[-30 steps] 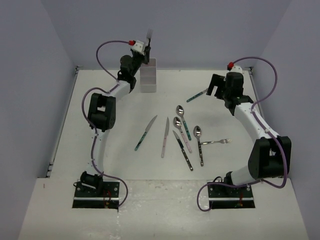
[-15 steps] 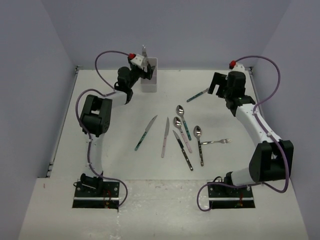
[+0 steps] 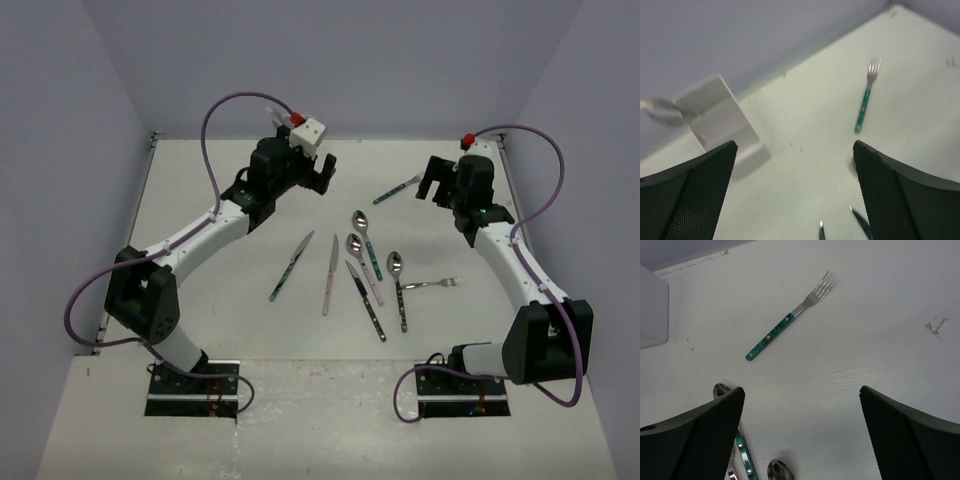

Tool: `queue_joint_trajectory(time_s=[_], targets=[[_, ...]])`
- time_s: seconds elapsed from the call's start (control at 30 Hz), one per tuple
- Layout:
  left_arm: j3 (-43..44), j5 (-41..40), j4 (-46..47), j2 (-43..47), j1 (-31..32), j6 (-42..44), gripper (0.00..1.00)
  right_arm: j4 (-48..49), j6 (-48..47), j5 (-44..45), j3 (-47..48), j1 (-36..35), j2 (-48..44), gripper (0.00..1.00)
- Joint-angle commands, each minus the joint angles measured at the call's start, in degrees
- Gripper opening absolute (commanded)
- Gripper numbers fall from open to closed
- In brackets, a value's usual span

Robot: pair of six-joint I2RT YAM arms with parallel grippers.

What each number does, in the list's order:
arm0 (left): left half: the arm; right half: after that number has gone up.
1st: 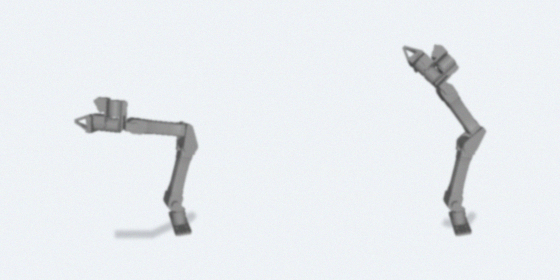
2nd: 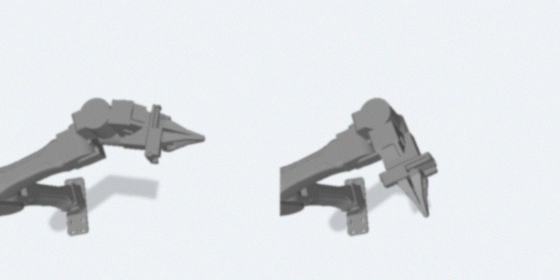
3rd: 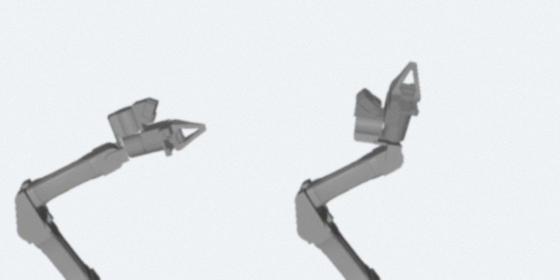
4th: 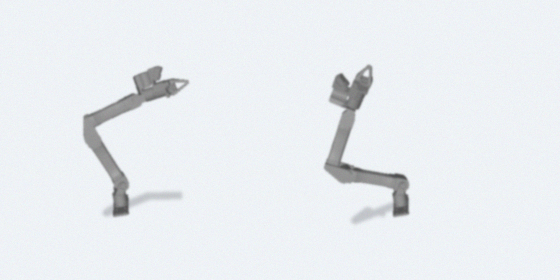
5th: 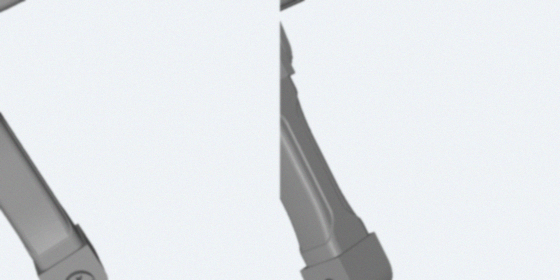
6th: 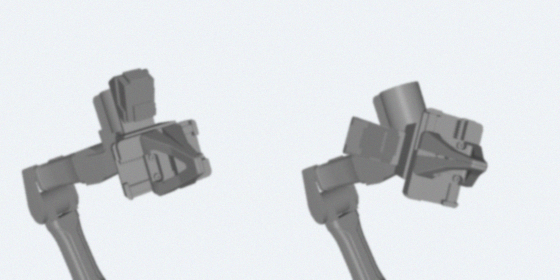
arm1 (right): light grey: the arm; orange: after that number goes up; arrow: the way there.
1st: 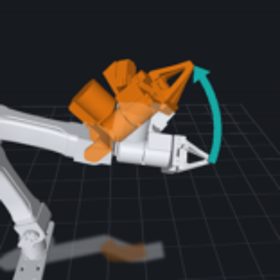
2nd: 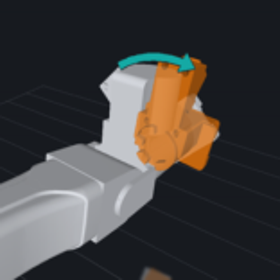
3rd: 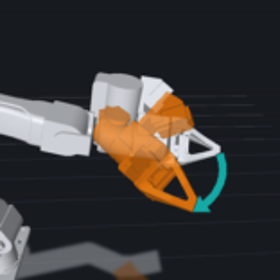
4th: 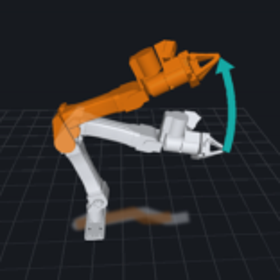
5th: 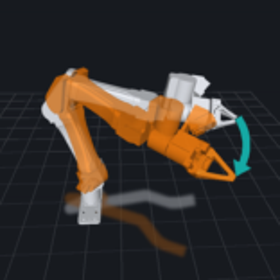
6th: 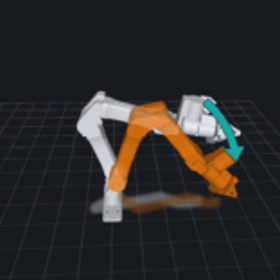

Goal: Sort the eating utensils into containers

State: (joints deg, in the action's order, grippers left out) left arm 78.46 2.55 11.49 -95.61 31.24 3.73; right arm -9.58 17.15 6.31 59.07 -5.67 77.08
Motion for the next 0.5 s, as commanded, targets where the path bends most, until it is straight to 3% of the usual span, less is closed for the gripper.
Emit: queue_joint_trajectory(time_s=[0.0, 0.2, 0.33, 0.47], targets=[[-7.2, -6.2, -21.5, 5.2, -0.9, -4.7, 1.0, -0.3, 1.1, -0.3, 0.3, 0.0, -1.1, 0.99], [-17.5, 1.1, -31.3, 8.3, -0.9, -14.3, 1.0, -1.3, 1.8, -3.1, 2.9, 0.0, 1.7, 0.99], [-19.2, -1.9, -39.0, 2.7, -1.0, -17.4, 1.0, -2.0, 2.7, -3.4, 2.8, 0.0, 1.8, 0.99], [-19.1, 1.3, -39.7, -1.9, 0.0, -15.8, 1.0, -3.3, 3.5, 0.0, 2.8, 0.0, 1.0, 0.99]])
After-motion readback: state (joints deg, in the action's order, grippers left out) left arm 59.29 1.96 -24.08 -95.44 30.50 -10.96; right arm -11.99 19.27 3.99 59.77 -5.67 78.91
